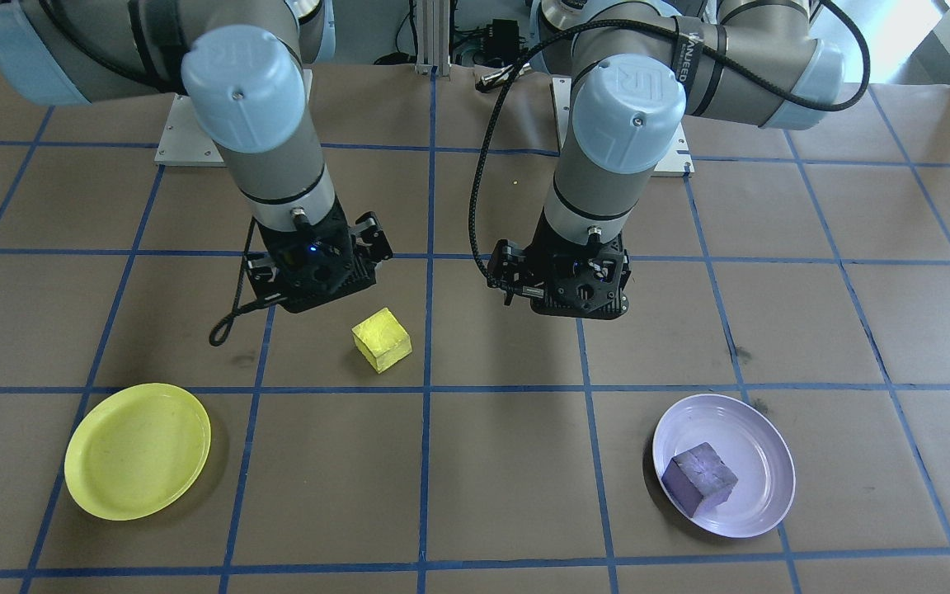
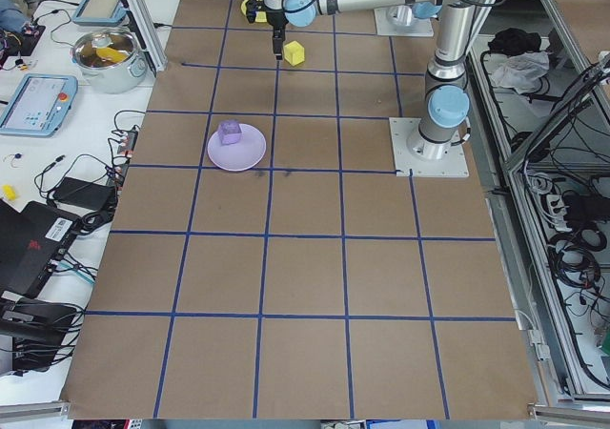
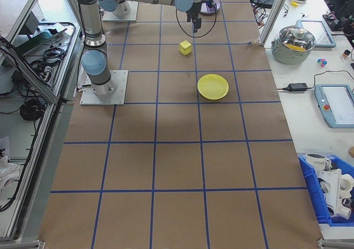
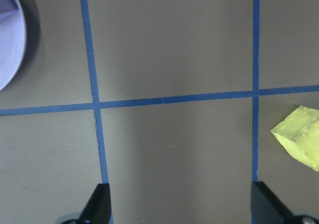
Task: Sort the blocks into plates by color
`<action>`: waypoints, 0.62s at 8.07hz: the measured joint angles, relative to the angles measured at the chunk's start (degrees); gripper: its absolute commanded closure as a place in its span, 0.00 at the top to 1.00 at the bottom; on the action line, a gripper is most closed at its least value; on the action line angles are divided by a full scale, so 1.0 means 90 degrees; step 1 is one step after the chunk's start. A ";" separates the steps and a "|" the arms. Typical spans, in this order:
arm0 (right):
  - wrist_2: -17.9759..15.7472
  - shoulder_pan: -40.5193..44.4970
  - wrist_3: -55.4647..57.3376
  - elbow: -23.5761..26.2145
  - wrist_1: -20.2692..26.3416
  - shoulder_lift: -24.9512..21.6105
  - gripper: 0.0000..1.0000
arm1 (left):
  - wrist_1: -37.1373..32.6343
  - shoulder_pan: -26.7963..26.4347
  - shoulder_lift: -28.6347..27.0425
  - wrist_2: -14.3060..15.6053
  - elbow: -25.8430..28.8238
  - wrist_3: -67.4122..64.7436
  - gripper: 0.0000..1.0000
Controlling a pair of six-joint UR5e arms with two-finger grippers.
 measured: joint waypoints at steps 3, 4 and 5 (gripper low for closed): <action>-0.0006 0.0311 -0.0522 0.0000 -0.0233 0.0635 1.00 | -0.0157 0.0018 0.0064 0.0054 0.0146 0.0004 1.00; -0.0007 0.0328 -0.0607 0.0001 -0.0250 0.0775 1.00 | -0.0179 0.0019 0.0044 0.0078 0.0171 0.0023 1.00; -0.0005 0.0348 -0.0647 0.0005 -0.0267 0.0914 1.00 | -0.0187 0.0020 0.0026 0.0229 0.0183 0.0136 1.00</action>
